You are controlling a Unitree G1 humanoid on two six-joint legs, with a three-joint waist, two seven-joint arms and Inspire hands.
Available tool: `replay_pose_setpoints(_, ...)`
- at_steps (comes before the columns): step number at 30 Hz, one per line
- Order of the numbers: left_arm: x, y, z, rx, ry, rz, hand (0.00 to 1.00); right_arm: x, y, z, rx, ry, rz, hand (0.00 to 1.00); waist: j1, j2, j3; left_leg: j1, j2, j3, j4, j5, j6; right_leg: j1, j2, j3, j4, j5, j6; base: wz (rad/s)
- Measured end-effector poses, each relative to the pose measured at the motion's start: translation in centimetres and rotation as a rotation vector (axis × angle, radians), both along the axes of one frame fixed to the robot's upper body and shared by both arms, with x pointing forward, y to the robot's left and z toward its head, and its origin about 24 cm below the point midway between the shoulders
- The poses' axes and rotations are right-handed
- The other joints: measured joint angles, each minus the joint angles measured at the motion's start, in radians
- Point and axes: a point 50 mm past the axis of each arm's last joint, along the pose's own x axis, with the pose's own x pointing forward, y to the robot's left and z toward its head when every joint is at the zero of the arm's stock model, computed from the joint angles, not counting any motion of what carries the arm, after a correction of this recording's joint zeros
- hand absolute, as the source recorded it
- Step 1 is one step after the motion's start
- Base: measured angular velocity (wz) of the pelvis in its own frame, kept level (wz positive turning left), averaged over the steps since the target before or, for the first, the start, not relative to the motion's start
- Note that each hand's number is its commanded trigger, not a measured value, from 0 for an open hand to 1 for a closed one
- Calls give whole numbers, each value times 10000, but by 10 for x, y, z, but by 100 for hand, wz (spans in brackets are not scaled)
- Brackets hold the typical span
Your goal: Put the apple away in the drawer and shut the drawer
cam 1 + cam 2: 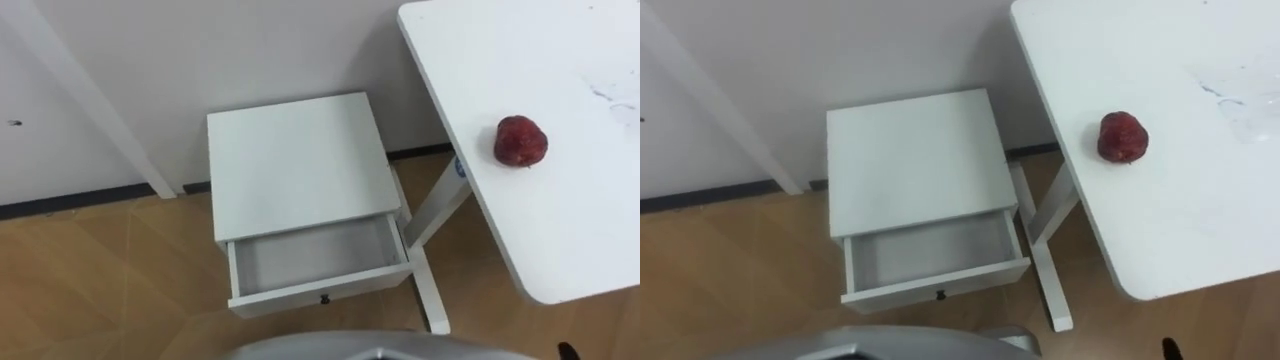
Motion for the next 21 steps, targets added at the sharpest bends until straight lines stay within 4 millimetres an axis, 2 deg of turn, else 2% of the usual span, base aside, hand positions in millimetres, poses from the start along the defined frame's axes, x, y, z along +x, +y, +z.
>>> replay_pose_setpoints(6,-3,8,3,183,143,15,0,7,-10,5,-263,-209,-1117,0,-39,13,-7,-2,3,210,43,-13,2,-145,-11,123,150,-2,0,-10)
replay_pose_setpoints(12,6,19,8,601,-365,28,0,24,-38,22,-1168,-132,-1816,0,-142,-16,-4,19,-5,222,38,-21,13,-219,-14,220,286,-38,12,-4)
replay_pose_setpoints(17,5,22,11,750,-547,136,0,45,-77,56,-2811,-352,-1987,0,-175,-4,-3,-151,-4,223,46,-73,58,-412,-11,205,340,-49,47,0)
replay_pose_setpoints(19,2,23,12,824,-575,65,0,59,-95,81,-4115,-408,-1687,0,-196,14,6,-215,-11,224,41,-80,69,-488,-13,210,344,-28,55,0)
replay_pose_setpoints(21,4,23,12,802,-611,-41,0,73,-104,99,-4993,-535,-1352,0,-155,-43,12,-246,-21,225,25,-80,70,-573,-18,235,414,-29,57,-4)
